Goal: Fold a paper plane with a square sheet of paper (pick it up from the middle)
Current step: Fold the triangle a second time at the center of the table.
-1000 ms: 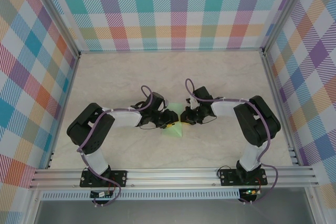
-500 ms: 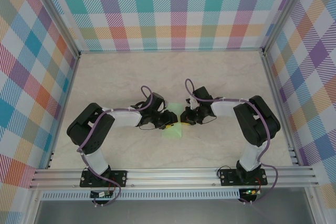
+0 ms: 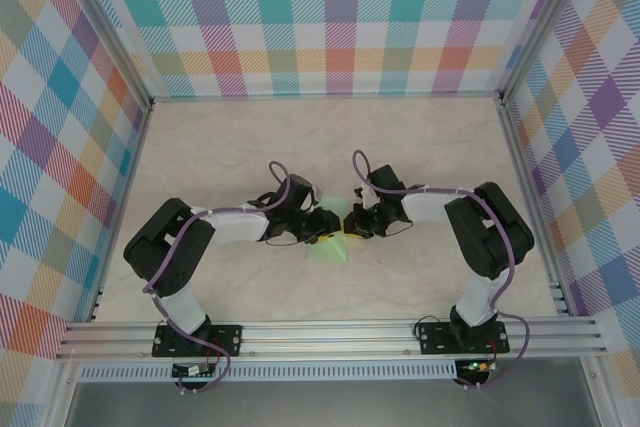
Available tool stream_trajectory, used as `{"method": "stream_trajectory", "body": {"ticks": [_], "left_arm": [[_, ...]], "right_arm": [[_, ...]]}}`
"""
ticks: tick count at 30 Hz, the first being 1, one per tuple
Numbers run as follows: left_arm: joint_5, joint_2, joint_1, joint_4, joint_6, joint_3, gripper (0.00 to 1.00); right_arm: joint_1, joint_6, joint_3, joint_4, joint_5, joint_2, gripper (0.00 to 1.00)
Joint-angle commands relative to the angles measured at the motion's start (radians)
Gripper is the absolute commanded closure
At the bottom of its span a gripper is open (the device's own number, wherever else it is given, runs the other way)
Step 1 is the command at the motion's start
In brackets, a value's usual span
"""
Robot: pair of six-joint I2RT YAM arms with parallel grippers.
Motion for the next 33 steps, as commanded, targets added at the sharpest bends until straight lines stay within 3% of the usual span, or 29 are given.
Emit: {"method": "stream_trajectory", "body": {"ticks": [1, 14, 33], "left_arm": [[0.015, 0.036, -0.011, 0.008, 0.005, 0.028, 0.66], [-0.052, 0.035, -0.011, -0.073, 0.038, 0.028, 0.67], [-0.038, -0.029, -0.011, -0.058, 0.04, 0.021, 0.67]], "right_arm": [[0.002, -0.003, 0.007, -0.01, -0.005, -0.006, 0.9], [0.002, -0.006, 0.014, -0.021, 0.014, 0.004, 0.9], [0.002, -0.005, 0.002, 0.014, -0.021, 0.001, 0.9]]}}
